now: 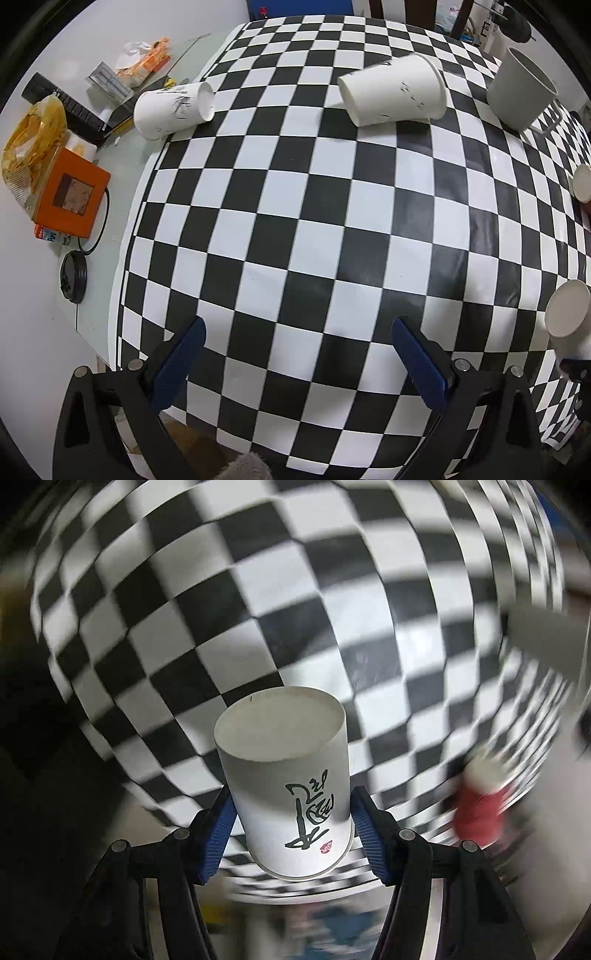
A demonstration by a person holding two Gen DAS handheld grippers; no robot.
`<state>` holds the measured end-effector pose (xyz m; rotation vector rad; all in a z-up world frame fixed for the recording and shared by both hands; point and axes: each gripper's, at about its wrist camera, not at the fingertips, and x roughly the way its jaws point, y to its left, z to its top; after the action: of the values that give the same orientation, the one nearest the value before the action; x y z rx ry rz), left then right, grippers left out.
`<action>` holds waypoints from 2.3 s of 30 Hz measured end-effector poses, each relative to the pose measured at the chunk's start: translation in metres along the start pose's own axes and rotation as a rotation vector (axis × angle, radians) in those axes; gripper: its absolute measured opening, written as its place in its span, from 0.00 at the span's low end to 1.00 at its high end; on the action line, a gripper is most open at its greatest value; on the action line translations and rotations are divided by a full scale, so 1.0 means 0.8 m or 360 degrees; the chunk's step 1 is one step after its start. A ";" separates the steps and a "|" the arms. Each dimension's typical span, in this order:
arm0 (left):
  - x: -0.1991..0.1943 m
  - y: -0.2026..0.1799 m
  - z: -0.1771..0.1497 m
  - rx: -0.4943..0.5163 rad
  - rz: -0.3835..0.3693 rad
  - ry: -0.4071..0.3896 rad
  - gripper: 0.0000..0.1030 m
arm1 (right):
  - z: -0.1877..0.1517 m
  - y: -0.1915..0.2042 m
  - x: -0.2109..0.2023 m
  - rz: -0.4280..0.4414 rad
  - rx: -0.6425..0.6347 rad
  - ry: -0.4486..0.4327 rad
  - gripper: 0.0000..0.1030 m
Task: Flip cup upside down
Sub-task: 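Rotate the held white cup with the right tool to stand it upright, then lower the white cup onto the table and open the right tool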
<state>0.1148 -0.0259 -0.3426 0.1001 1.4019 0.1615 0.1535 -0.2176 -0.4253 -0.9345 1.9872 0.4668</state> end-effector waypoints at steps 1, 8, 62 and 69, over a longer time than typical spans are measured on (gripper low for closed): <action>0.001 -0.003 -0.001 0.0005 -0.0004 0.0004 1.00 | -0.002 -0.010 0.005 0.0098 0.0089 0.0014 0.62; 0.007 -0.023 -0.002 0.0039 -0.0032 0.0047 1.00 | -0.019 -0.054 0.042 0.0510 0.0541 0.0083 0.62; 0.014 -0.045 0.038 0.0121 -0.0115 0.0033 1.00 | -0.084 -0.041 -0.033 0.0204 0.1546 -0.1510 0.57; -0.010 -0.066 0.024 0.0187 -0.0140 -0.0046 1.00 | -0.107 -0.017 -0.004 0.0204 0.1619 -0.1358 0.71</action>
<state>0.1350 -0.0792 -0.3403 0.1374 1.3839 0.0045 0.1175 -0.2781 -0.3745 0.0668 1.2041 -0.1165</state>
